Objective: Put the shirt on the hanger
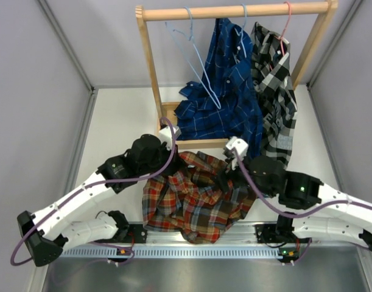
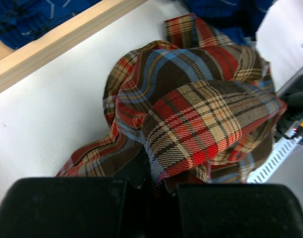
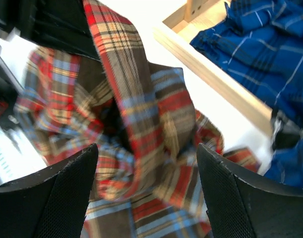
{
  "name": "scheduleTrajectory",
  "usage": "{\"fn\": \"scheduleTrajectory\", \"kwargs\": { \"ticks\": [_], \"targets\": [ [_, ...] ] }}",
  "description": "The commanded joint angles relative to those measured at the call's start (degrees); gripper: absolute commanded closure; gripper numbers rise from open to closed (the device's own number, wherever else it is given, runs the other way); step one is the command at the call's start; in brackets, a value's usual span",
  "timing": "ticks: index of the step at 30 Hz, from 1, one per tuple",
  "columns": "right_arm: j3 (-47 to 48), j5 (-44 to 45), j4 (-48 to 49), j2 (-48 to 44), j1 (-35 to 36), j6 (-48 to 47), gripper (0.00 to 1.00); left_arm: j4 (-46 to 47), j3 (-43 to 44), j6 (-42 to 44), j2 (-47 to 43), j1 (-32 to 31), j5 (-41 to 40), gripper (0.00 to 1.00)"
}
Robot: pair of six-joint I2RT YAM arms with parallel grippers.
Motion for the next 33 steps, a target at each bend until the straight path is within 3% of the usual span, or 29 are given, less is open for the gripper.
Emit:
{"fn": "scheduleTrajectory", "kwargs": {
  "ticks": [1, 8, 10, 11, 12, 13, 15, 16, 19, 21, 26, 31, 33],
  "targets": [
    [4.74, -2.17, 4.23, 7.19, 0.17, -11.19, 0.23, 3.90, 0.50, -1.15, -2.04, -0.03, 5.26, 1.00],
    [8.54, -1.72, 9.23, 19.50, 0.09, -18.94, 0.31, 3.98, -0.12, -0.98, -3.18, -0.02, 7.47, 1.00],
    [8.80, -1.89, 10.47, 22.32, -0.52, -19.74, 0.39, 3.72, -0.03, -0.89, -3.44, -0.02, 7.64, 1.00],
    [8.80, -2.07, 11.17, 22.85, -1.57, -19.74, 0.84, 3.46, 0.15, -0.72, -3.53, -0.02, 7.30, 1.00],
    [8.80, -1.72, 12.22, 23.29, -2.02, -19.13, 1.00, 2.93, 0.76, -0.63, -3.79, -0.02, 5.73, 1.00],
    [8.71, 0.54, 12.50, 23.12, -2.54, -18.43, 1.00, 2.15, 1.29, -0.71, -3.88, -0.02, 3.36, 0.93],
    [8.45, 3.28, 11.80, 21.90, -4.48, -15.80, 1.00, -2.42, 2.78, -2.11, -4.67, -0.02, -4.70, 0.16],
    [8.19, 4.07, 11.10, 21.10, -5.53, -14.74, 1.00, -4.09, 2.96, -2.64, -6.24, -0.02, -12.93, 0.02],
    [7.31, 1.81, 7.51, 18.29, -12.55, -9.99, 1.00, -9.80, 2.35, -7.47, -10.54, -0.11, -26.58, 0.02],
    [6.17, -2.65, 6.96, 15.49, -17.65, -7.54, 1.00, -12.18, 0.86, -12.82, -12.75, -0.02, -28.74, 0.02],
    [5.28, -6.72, 5.21, 11.96, -21.70, -8.13, 1.00, -12.19, -11.77, -25.64, -17.15, -0.02, -21.65, 0.02],
    [6.95, -8.05, 3.36, 12.30, -23.64, -8.66, 1.00, -10.44, -19.70, -30.42, -19.52, -0.02, -13.55, 0.05],
    [7.30, -8.40, 3.10, 13.27, -24.61, -8.75, 1.00, -9.29, -22.69, -30.51, -24.85, -0.02, -8.39, 0.06]
  ]
}}
